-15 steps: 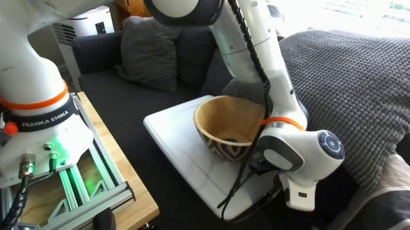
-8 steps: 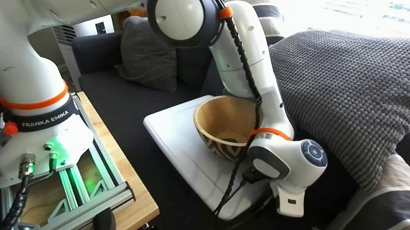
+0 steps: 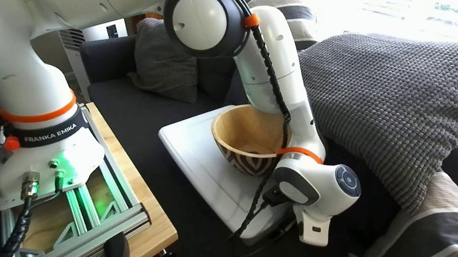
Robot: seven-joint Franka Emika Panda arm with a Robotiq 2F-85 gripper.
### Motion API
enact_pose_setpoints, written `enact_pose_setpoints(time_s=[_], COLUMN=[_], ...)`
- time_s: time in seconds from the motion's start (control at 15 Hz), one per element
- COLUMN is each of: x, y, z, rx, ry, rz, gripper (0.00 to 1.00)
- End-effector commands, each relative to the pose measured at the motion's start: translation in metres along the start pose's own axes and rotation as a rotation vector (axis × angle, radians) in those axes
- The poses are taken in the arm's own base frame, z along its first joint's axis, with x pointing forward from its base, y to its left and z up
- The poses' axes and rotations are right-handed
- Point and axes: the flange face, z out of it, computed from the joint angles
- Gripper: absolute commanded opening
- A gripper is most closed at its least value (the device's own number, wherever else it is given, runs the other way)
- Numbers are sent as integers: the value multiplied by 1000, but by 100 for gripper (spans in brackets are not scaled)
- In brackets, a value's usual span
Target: Move the transparent bowl to the left
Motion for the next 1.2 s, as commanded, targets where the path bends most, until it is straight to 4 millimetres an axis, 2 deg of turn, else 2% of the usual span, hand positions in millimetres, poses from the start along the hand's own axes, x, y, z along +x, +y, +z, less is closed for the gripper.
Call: enact_pose_setpoints(time_s=[0.0,0.27,1.13], x=[-54,-85,-180], y=[5,8,-24], z=[32,57,100], rx=[-70,-92,-34], ry=[-144,-192,-314], rz=[-44,-73,-248], gripper=[100,100,100])
